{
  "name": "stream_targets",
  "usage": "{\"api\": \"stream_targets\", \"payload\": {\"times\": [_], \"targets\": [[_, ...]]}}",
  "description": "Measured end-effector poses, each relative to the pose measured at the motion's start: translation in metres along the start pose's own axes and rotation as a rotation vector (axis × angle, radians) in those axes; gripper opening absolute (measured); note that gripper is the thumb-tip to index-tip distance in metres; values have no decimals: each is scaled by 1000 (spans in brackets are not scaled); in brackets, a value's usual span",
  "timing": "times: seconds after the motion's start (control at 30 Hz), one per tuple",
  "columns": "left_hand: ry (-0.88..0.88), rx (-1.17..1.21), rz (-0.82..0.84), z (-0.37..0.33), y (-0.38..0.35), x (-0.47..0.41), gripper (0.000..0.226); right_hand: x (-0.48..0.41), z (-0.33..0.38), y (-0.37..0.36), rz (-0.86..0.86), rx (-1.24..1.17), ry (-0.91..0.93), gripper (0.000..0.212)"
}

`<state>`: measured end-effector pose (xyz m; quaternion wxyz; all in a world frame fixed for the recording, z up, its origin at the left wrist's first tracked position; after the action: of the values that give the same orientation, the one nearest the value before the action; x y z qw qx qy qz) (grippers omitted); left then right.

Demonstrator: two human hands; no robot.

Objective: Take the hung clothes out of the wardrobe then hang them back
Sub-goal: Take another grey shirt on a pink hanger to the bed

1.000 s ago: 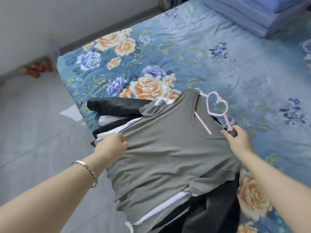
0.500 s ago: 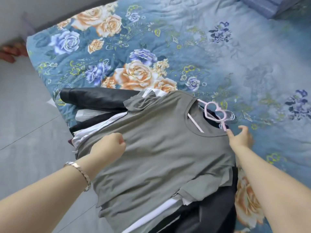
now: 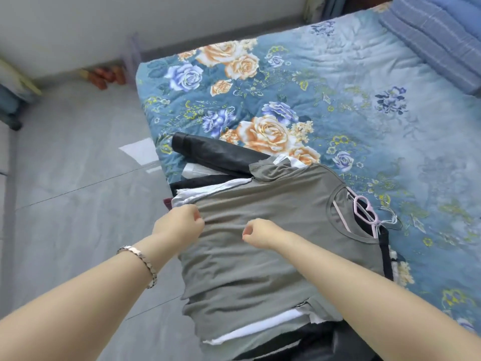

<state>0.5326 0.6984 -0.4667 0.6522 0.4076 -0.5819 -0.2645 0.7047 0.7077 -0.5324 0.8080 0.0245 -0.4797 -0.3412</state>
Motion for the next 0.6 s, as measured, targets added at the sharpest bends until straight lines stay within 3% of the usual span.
{"api": "stream_targets", "payload": {"times": [0.27, 0.43, 0.6], "targets": [[339, 115, -149, 211, 40, 122, 21, 60, 244, -125, 112, 579, 343, 31], [609, 220, -256, 365, 53, 253, 24, 146, 396, -261, 141, 875, 630, 29], [830, 257, -334, 494, 46, 425, 22, 272, 509, -421, 236, 952, 940, 33]]}}
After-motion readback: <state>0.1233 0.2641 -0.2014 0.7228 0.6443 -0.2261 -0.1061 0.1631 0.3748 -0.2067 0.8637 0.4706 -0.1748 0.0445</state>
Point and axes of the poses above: each hand's wrist, its own x-axis away from the middle knuckle, its own y-axis out of the back of the hand, z = x × y, the point moved 7 cm from there along -x, towards the middle knuckle, and after that the axes turned 15 degrees about -x, right-handed, at the moved point
